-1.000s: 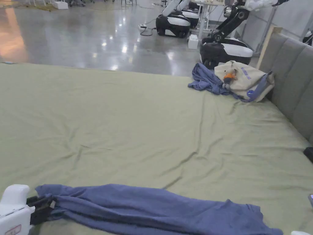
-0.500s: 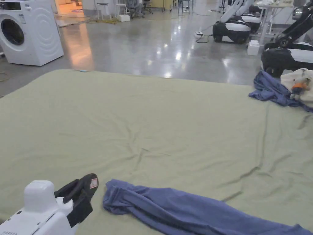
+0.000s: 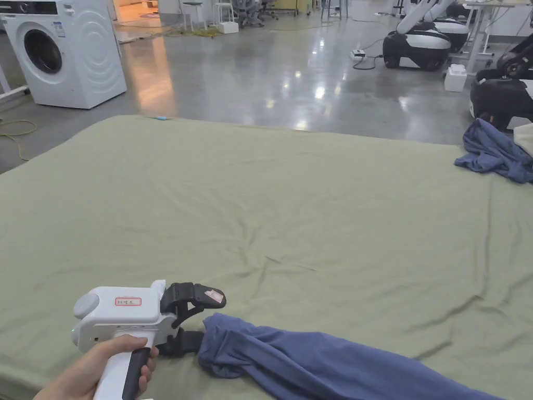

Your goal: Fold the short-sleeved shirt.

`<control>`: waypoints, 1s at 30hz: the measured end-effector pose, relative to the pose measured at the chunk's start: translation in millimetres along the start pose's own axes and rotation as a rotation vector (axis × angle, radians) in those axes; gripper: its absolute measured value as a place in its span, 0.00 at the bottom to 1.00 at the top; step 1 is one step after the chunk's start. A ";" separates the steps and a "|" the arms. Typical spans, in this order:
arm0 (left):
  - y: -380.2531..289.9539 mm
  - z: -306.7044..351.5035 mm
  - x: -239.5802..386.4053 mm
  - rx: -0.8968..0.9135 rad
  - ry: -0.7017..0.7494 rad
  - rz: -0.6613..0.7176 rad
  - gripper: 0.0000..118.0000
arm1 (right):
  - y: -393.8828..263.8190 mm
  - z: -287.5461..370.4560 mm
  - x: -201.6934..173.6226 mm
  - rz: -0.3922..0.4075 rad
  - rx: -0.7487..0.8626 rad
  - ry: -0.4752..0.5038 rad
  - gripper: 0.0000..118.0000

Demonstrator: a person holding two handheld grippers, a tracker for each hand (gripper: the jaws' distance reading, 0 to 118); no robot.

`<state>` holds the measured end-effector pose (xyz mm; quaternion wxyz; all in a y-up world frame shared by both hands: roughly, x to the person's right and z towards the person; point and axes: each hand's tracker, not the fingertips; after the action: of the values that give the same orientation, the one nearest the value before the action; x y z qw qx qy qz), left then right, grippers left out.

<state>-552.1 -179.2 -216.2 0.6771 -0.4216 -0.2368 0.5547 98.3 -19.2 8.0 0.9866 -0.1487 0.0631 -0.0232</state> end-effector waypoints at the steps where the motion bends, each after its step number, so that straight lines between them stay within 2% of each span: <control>1: 5.3 -7.8 -1.2 -0.033 -0.014 0.011 1.00 | 0.9 -2.2 1.0 -0.001 -0.004 -0.004 0.01; 3: 10.4 -26.0 3.2 -0.082 -0.032 -0.022 1.00 | 1.5 -2.2 -0.4 -0.002 -0.015 -0.005 0.01; 4: -2.1 -32.7 0.9 -0.141 -0.020 -0.044 0.91 | 2.1 -3.1 -3.0 0.009 -0.025 -0.013 0.01; 5: -4.2 -39.2 1.7 -0.181 -0.016 -0.017 0.64 | 2.3 -5.7 -3.8 0.016 -0.033 -0.016 0.01; 6: -7.7 -48.8 13.6 -0.226 -0.329 0.043 0.13 | 3.0 -5.7 -4.6 0.014 -0.035 -0.016 0.01; 7: -11.8 -53.7 7.3 -0.240 -0.304 0.071 0.15 | 3.3 -5.7 -4.6 0.005 -0.040 -0.009 0.01; 10: -31.9 -59.2 6.3 -0.216 -0.154 -0.025 0.14 | 2.8 -7.9 -5.0 -0.003 -0.041 0.000 0.01; 11: -33.8 -52.5 12.6 -0.192 -0.214 -0.016 0.14 | 3.1 -8.2 -6.0 -0.009 -0.042 0.007 0.01; 12: -24.2 -44.4 18.3 -0.158 -0.202 -0.025 0.14 | 4.3 -7.6 -7.9 -0.008 -0.046 0.009 0.01; 15: -20.8 -29.7 52.1 -0.135 -0.103 -0.084 0.14 | 6.6 -0.9 -11.1 0.003 -0.042 0.029 0.01; 17: -60.3 -43.7 109.6 -0.136 -0.024 -0.220 0.14 | 6.3 6.8 -11.2 0.011 -0.031 0.028 0.01; 20: -82.9 -72.4 171.7 -0.149 0.043 -0.368 0.14 | 5.4 18.5 -6.2 -0.010 -0.022 0.029 0.01; 23: -123.9 -130.4 217.2 -0.217 0.047 -0.448 0.14 | 3.4 35.1 2.3 -0.033 -0.006 0.023 0.01; 25: -131.8 -167.8 223.4 -0.259 0.078 -0.491 0.14 | 3.2 48.5 10.5 -0.037 0.017 0.009 0.01; 30: -173.8 -248.2 213.5 -0.341 0.093 -0.480 0.14 | 2.0 76.0 46.2 -0.090 0.045 -0.060 0.01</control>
<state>-202.4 -57.8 -234.8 0.7183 -0.4864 -0.3881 0.3111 154.1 1.8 74.0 0.9891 -0.1298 0.0263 -0.0647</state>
